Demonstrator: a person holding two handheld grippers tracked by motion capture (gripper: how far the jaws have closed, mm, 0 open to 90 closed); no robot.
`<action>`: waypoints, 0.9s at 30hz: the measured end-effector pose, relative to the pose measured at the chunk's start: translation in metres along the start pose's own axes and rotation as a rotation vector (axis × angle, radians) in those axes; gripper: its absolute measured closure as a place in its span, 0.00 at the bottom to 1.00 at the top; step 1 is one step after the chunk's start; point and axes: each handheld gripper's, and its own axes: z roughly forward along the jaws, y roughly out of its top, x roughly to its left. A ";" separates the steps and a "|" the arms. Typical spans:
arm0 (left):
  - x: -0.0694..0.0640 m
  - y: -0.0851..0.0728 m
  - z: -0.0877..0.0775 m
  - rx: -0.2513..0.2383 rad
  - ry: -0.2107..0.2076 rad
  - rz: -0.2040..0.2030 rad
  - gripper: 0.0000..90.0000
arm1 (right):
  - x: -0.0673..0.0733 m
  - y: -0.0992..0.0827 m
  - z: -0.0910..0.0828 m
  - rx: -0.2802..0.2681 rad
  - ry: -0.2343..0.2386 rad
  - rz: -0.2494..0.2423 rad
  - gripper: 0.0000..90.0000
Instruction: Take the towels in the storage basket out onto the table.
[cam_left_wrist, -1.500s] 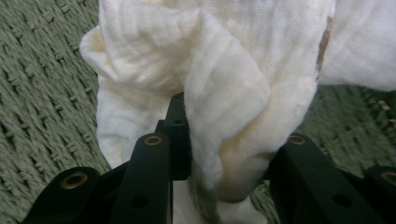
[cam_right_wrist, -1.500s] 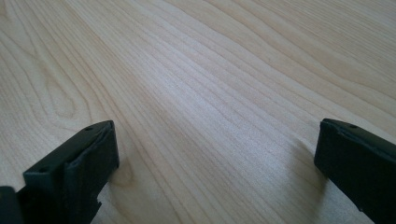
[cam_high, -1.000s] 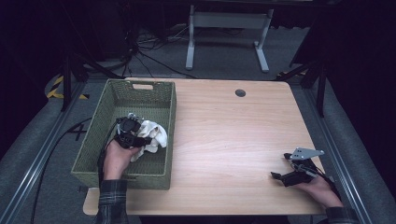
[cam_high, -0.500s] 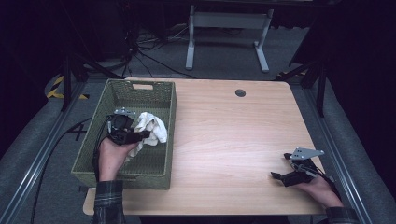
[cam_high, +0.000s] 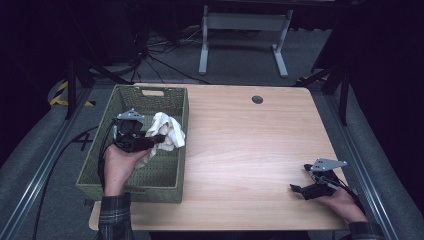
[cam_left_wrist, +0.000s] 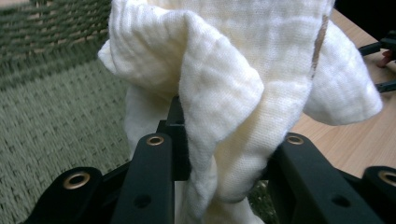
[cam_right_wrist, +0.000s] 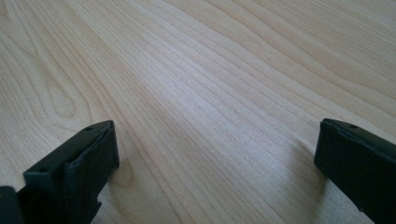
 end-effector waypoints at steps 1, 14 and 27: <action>-0.002 0.001 -0.001 -0.009 -0.006 0.004 0.78 | 0.000 0.000 0.000 0.000 0.000 0.000 0.00; -0.037 0.024 -0.002 -0.066 -0.085 0.071 0.78 | 0.000 0.000 0.000 0.000 0.000 0.001 0.00; -0.070 0.047 0.013 -0.087 -0.184 0.131 0.78 | 0.000 0.000 0.000 0.001 0.001 0.003 0.00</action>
